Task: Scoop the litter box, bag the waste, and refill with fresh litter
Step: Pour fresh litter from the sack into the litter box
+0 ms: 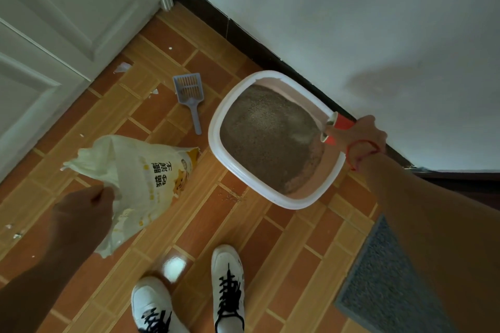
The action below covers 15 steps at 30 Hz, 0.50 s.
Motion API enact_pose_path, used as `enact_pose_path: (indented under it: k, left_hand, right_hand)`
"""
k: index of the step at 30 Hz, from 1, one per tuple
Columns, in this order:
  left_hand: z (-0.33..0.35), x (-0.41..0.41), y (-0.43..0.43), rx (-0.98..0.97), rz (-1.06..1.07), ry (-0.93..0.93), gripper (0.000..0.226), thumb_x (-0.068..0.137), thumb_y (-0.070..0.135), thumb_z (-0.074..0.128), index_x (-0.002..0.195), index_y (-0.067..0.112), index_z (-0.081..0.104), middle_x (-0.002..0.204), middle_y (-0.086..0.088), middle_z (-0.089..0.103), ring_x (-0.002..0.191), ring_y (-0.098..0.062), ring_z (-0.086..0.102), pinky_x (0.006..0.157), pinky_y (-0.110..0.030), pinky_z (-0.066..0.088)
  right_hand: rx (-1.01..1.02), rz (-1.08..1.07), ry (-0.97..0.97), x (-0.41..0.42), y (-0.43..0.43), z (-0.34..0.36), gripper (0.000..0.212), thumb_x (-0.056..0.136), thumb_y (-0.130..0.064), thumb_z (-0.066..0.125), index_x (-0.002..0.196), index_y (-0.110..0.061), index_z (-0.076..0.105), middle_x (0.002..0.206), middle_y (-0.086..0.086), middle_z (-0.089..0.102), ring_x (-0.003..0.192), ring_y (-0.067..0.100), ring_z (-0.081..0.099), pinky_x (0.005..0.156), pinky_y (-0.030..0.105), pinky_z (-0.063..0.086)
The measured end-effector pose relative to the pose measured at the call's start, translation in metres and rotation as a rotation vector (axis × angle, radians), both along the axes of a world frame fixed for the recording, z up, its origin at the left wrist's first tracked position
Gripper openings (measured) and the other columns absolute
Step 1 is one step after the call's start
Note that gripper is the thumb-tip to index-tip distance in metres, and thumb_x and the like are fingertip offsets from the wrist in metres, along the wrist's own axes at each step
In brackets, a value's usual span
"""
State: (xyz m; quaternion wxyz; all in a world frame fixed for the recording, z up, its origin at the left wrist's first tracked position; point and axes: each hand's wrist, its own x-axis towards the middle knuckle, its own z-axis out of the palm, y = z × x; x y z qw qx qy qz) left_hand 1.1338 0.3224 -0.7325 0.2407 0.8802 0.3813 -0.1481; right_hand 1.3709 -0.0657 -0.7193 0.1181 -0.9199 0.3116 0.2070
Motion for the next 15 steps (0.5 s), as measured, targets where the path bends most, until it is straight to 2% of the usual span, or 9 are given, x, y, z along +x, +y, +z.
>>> enact_pose_path:
  k: [2, 4, 7, 10, 13, 15]
  left_hand:
    - [0.001, 0.0, 0.001, 0.01, -0.01, 0.006, 0.039, 0.096, 0.014, 0.051, 0.059, 0.007, 0.059, 0.057, -0.014, 0.063, 0.059, -0.032, 0.06, 0.06, -0.034, 0.043]
    - [0.002, 0.0, 0.003, 0.025, -0.013, 0.009, 0.036, 0.097, 0.014, 0.052, 0.064, 0.002, 0.062, 0.058, -0.015, 0.063, 0.06, -0.033, 0.061, 0.063, -0.04, 0.046]
    - [0.004, -0.001, 0.004, 0.02, -0.005, -0.001, 0.035, 0.098, 0.015, 0.052, 0.067, 0.004, 0.064, 0.06, -0.014, 0.064, 0.063, -0.033, 0.062, 0.066, -0.039, 0.047]
    - [0.007, -0.002, 0.0, -0.027, 0.021, 0.001, 0.034, 0.098, 0.018, 0.052, 0.068, 0.012, 0.066, 0.061, -0.012, 0.065, 0.063, -0.033, 0.064, 0.062, -0.035, 0.048]
    - [0.009, 0.0, -0.003, -0.01, 0.012, 0.011, 0.033, 0.098, 0.018, 0.052, 0.072, 0.009, 0.069, 0.062, -0.013, 0.066, 0.062, -0.032, 0.063, 0.064, -0.039, 0.05]
    - [0.01, 0.001, -0.004, 0.006, 0.0, 0.012, 0.033, 0.098, 0.017, 0.051, 0.072, 0.009, 0.068, 0.061, -0.012, 0.066, 0.062, -0.03, 0.062, 0.062, -0.034, 0.046]
  right_hand:
    - [-0.036, 0.026, 0.008, 0.003, 0.001, 0.004, 0.085, 0.07, -0.057, 0.076, 0.132, -0.013, 0.038, 0.126, 0.023, 0.044, 0.106, 0.039, 0.055, 0.088, 0.045, 0.05]
    - [-0.092, 0.012, 0.014, 0.006, -0.011, 0.007, 0.084, 0.07, -0.058, 0.075, 0.13, -0.012, 0.037, 0.126, 0.023, 0.043, 0.108, 0.04, 0.054, 0.09, 0.048, 0.049]
    - [-0.162, 0.009, 0.003, 0.011, -0.023, 0.011, 0.089, 0.067, -0.062, 0.077, 0.13, -0.012, 0.037, 0.126, 0.023, 0.042, 0.11, 0.041, 0.052, 0.091, 0.051, 0.049]
    - [-0.161, 0.125, -0.034, 0.019, -0.014, 0.013, 0.089, 0.067, -0.064, 0.075, 0.13, -0.013, 0.038, 0.126, 0.022, 0.042, 0.11, 0.04, 0.053, 0.09, 0.05, 0.05]
    - [-0.206, 0.276, -0.074, 0.024, -0.007, 0.013, 0.086, 0.067, -0.063, 0.076, 0.128, -0.014, 0.04, 0.124, 0.021, 0.042, 0.11, 0.038, 0.051, 0.088, 0.048, 0.048]
    - [-0.277, 0.34, -0.082, 0.025, -0.01, 0.014, 0.084, 0.068, -0.057, 0.077, 0.128, -0.013, 0.04, 0.123, 0.023, 0.042, 0.11, 0.039, 0.049, 0.089, 0.048, 0.047]
